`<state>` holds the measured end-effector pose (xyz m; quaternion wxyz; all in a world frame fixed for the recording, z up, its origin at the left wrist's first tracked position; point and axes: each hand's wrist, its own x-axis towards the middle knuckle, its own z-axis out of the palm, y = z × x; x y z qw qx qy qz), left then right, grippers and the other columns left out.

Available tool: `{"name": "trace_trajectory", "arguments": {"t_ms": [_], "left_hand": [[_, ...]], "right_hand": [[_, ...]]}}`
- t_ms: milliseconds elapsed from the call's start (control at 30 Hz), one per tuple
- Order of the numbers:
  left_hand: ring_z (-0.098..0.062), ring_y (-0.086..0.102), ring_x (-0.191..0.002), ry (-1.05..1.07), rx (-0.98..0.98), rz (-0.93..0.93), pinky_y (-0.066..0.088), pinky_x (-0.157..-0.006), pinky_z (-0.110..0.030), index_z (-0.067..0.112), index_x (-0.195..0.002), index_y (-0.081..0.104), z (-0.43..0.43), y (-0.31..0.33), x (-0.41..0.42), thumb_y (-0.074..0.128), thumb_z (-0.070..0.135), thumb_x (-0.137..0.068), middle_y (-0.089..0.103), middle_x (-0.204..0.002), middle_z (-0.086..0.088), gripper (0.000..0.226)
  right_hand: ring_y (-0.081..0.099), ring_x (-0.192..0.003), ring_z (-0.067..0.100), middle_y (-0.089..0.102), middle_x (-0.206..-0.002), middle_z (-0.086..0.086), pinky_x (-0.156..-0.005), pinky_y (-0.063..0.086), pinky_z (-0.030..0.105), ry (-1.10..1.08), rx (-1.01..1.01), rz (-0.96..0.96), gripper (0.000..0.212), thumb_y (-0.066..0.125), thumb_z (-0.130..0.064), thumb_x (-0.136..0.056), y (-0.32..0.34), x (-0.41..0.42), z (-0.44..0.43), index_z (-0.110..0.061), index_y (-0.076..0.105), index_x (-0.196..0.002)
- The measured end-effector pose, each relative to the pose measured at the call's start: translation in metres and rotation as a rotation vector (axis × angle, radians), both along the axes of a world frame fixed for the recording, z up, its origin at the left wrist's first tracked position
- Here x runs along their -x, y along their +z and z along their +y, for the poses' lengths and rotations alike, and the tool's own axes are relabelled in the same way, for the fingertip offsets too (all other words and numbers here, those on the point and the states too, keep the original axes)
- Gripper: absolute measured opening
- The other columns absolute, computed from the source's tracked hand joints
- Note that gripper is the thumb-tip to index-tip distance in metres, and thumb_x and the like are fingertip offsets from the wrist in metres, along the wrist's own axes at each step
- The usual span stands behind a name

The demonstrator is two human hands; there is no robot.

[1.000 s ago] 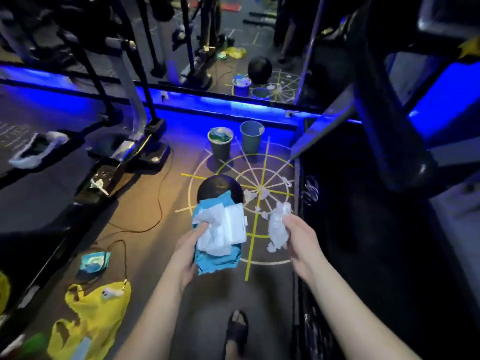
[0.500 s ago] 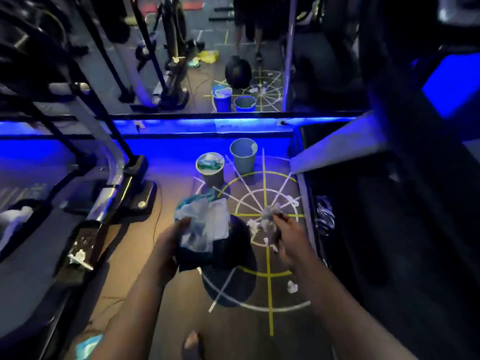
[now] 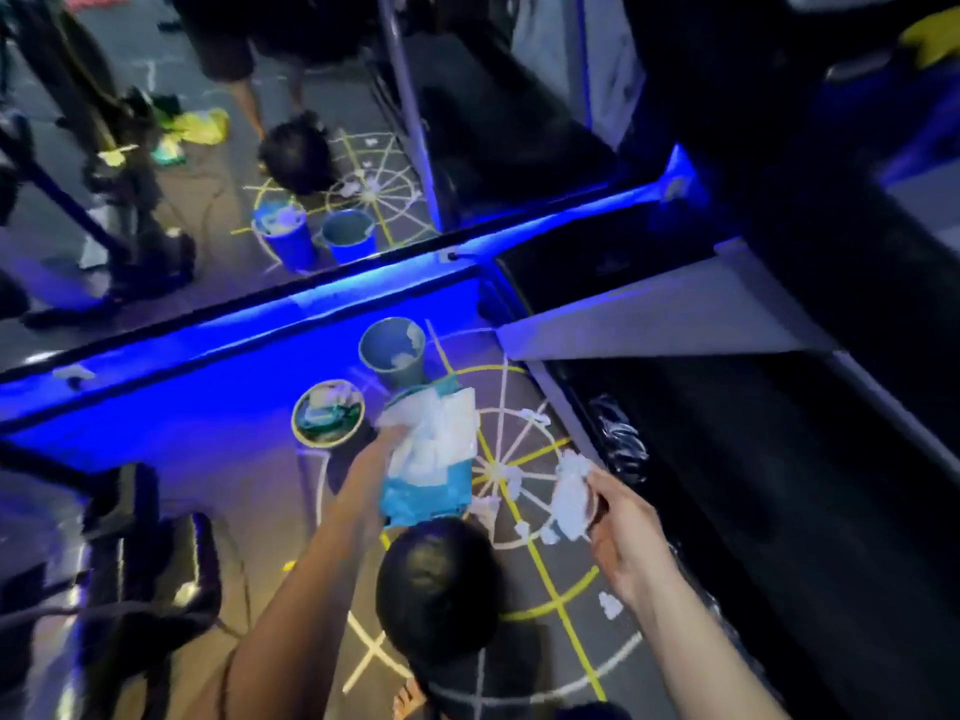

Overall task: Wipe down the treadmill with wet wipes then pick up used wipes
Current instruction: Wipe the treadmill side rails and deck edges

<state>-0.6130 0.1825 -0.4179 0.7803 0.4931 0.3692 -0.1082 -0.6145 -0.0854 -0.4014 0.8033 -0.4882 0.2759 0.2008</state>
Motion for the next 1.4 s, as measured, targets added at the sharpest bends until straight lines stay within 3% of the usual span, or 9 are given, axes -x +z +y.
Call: {"name": "trace_trajectory", "arguments": {"t_ms": [133,233,400,633,800,933,1067,1233,1400], "left_hand": [[-0.03,0.077,-0.078,-0.178,0.095,-0.012,0.062,-0.06,-0.036,0.006,-0.107,0.076,-0.017,0.012,-0.086,0.05,0.035,-0.103,0.078,-0.099,-0.017,0.039],[-0.035,0.074,-0.103,-0.223,-0.015,-0.033,0.061,-0.087,-0.045,0.011,-0.119,0.074,-0.013,0.009,-0.137,0.073,0.046,-0.08,0.073,-0.122,-0.02,0.051],[-0.036,0.068,-0.096,-0.263,-0.113,0.005,0.054,-0.091,-0.044,0.009,-0.114,0.07,0.01,0.003,-0.214,0.069,0.036,-0.088,0.073,-0.115,-0.019,0.038],[-0.036,0.072,-0.109,-0.219,-0.127,0.096,0.054,-0.102,-0.053,0.011,-0.124,0.069,0.017,-0.042,-0.301,0.082,0.046,-0.056,0.074,-0.122,-0.015,0.077],[-0.017,0.074,-0.062,-0.391,-0.071,0.112,0.056,-0.074,-0.037,0.008,-0.095,0.068,-0.006,-0.08,-0.369,0.067,0.03,-0.094,0.078,-0.08,-0.005,0.022],[-0.025,0.077,-0.077,-0.587,0.032,0.169,0.061,-0.066,-0.035,0.013,-0.105,0.082,-0.001,-0.112,-0.426,0.063,0.042,-0.092,0.079,-0.097,-0.011,0.037],[-0.039,0.073,-0.103,-0.581,0.015,0.215,0.061,-0.07,-0.043,0.01,-0.13,0.068,0.03,-0.145,-0.479,0.073,0.044,-0.069,0.069,-0.128,-0.021,0.069],[-0.029,0.075,-0.079,-0.534,0.014,0.217,0.06,-0.058,-0.037,0.008,-0.122,0.068,0.059,-0.151,-0.506,0.057,0.031,-0.095,0.071,-0.108,-0.018,0.037],[-0.032,0.074,-0.093,-0.482,0.016,0.216,0.062,-0.069,-0.043,0.014,-0.11,0.077,0.082,-0.186,-0.503,0.057,0.036,-0.097,0.074,-0.111,-0.015,0.032]], "right_hand": [[0.07,-0.074,0.009,0.075,-0.098,0.01,-0.065,0.056,0.021,-0.141,0.059,-0.047,0.02,0.059,-0.001,-0.097,-0.002,-0.051,-0.021,0.001,0.071,-0.112],[0.072,-0.088,0.016,0.076,-0.106,0.012,-0.081,0.059,0.026,-0.115,0.1,-0.049,0.029,0.063,0.008,-0.091,-0.015,-0.099,-0.026,-0.001,0.068,-0.118],[0.07,-0.08,0.014,0.078,-0.092,0.003,-0.069,0.055,0.021,-0.071,0.2,-0.053,0.03,0.063,0.01,-0.089,-0.033,-0.171,-0.007,-0.01,0.072,-0.11],[0.065,-0.077,0.017,0.075,-0.091,0.006,-0.062,0.053,0.026,-0.173,0.261,0.038,0.011,0.071,-0.01,-0.093,-0.049,-0.224,0.001,-0.011,0.075,-0.102],[0.066,-0.076,0.015,0.074,-0.089,0.006,-0.072,0.056,0.034,-0.232,0.391,0.123,0.013,0.072,-0.011,-0.092,-0.076,-0.241,-0.001,-0.011,0.075,-0.105],[0.065,-0.08,0.018,0.074,-0.091,0.009,-0.074,0.053,0.035,-0.381,0.464,0.164,0.01,0.07,-0.006,-0.092,-0.103,-0.253,0.018,-0.007,0.075,-0.101],[0.063,-0.076,0.016,0.073,-0.086,0.004,-0.065,0.052,0.028,-0.42,0.454,0.239,0.013,0.069,0.001,-0.092,-0.119,-0.284,0.064,-0.01,0.073,-0.097],[0.063,-0.082,0.02,0.071,-0.092,0.009,-0.071,0.052,0.033,-0.406,0.46,0.261,0.019,0.07,0.001,-0.09,-0.132,-0.326,0.105,-0.007,0.073,-0.106],[0.056,-0.072,0.012,0.064,-0.081,0.001,-0.064,0.046,0.023,-0.388,0.521,0.226,0.014,0.07,-0.006,-0.092,-0.156,-0.35,0.113,-0.02,0.071,-0.095]]}}
